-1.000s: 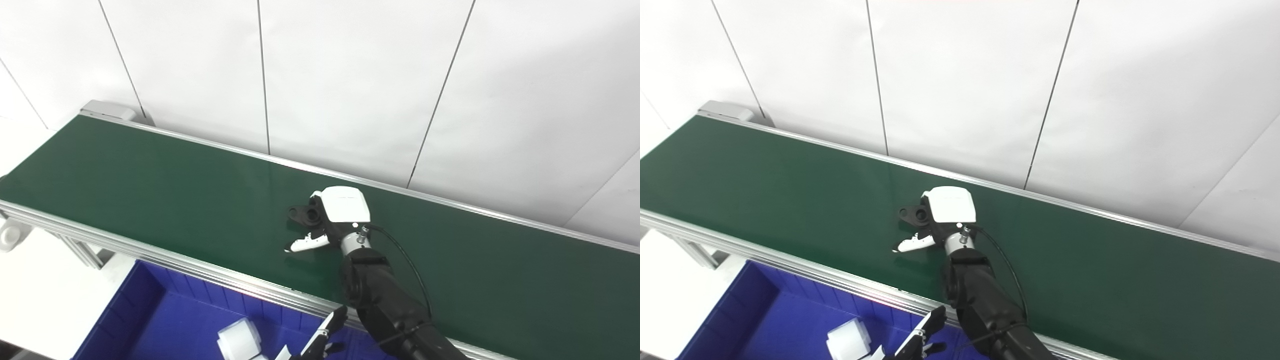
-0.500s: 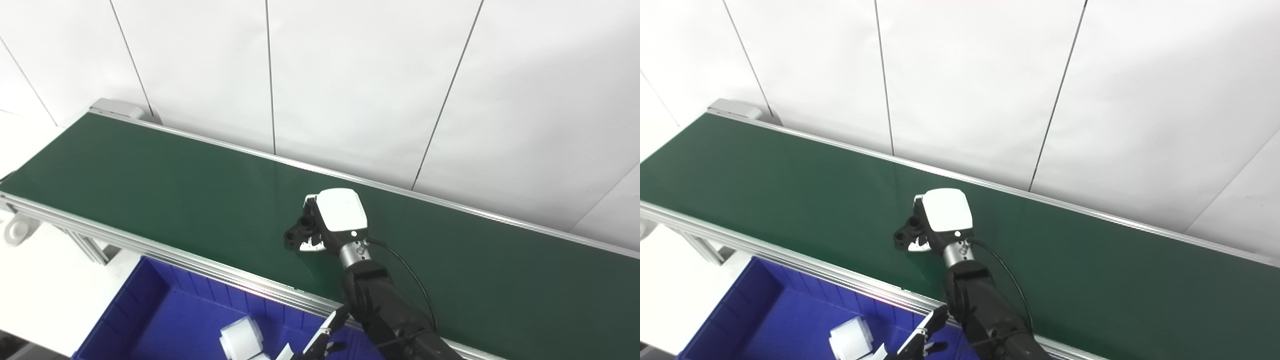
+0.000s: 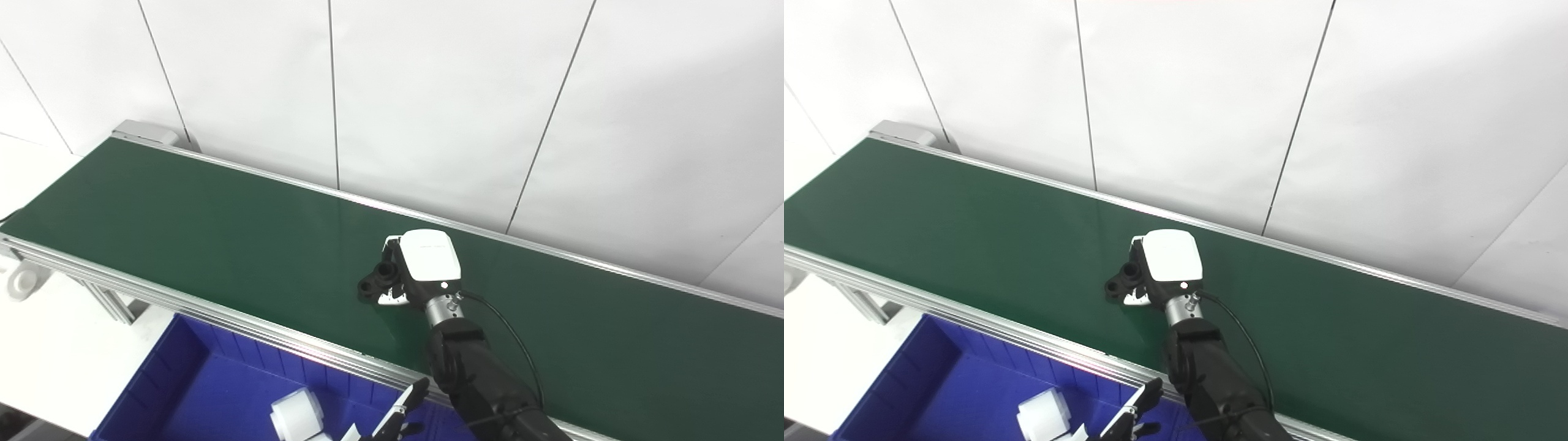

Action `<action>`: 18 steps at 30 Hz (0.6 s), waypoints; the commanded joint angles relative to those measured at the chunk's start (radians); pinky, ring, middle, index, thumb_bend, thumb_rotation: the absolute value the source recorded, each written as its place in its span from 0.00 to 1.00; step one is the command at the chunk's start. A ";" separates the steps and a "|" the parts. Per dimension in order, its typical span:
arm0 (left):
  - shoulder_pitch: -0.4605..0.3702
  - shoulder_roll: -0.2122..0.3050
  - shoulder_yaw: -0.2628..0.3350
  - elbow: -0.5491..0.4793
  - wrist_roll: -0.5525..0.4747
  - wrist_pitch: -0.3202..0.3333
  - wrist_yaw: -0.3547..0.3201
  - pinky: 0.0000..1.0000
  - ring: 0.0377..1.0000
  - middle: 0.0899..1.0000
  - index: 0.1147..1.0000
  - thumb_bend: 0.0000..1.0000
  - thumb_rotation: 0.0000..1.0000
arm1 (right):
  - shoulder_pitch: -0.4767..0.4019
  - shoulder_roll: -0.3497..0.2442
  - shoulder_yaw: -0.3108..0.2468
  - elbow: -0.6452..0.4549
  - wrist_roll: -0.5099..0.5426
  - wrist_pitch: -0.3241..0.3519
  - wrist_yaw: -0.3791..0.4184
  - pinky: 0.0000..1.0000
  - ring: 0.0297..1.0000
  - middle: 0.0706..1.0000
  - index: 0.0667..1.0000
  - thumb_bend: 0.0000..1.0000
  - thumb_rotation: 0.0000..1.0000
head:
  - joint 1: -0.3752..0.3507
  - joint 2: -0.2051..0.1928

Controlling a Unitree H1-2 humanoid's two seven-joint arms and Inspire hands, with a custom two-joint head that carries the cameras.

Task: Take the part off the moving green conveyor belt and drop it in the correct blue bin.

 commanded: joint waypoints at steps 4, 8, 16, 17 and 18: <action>0.052 -0.044 -0.098 -0.042 -0.009 -0.033 -0.045 0.90 1.00 1.00 1.00 0.87 0.80 | 0.040 -0.023 0.007 -0.026 0.003 0.027 0.099 0.09 0.13 0.19 0.45 0.51 0.11 | -0.021 0.004; 0.043 -0.034 -0.091 -0.043 -0.023 -0.034 -0.050 0.88 0.99 1.00 1.00 0.87 0.80 | 0.074 -0.045 -0.028 -0.158 0.026 0.038 0.131 0.10 0.14 0.19 0.45 0.51 0.11 | -0.058 0.011; 0.007 -0.003 -0.053 -0.054 -0.085 -0.016 -0.067 0.90 0.99 1.00 1.00 0.86 0.80 | 0.164 -0.142 -0.089 -0.544 -0.016 0.122 0.279 0.10 0.14 0.20 0.45 0.51 0.12 | -0.194 0.047; 0.001 0.002 -0.047 -0.053 -0.098 -0.013 -0.073 0.90 0.99 1.00 1.00 0.86 0.79 | 0.172 -0.152 -0.095 -0.579 -0.024 0.131 0.296 0.10 0.14 0.20 0.45 0.51 0.12 | -0.206 0.052; -0.008 0.010 -0.037 -0.055 -0.114 -0.010 -0.081 0.92 1.00 1.00 1.00 0.86 0.79 | 0.176 -0.157 -0.102 -0.610 -0.029 0.142 0.311 0.11 0.14 0.20 0.45 0.50 0.13 | -0.246 0.066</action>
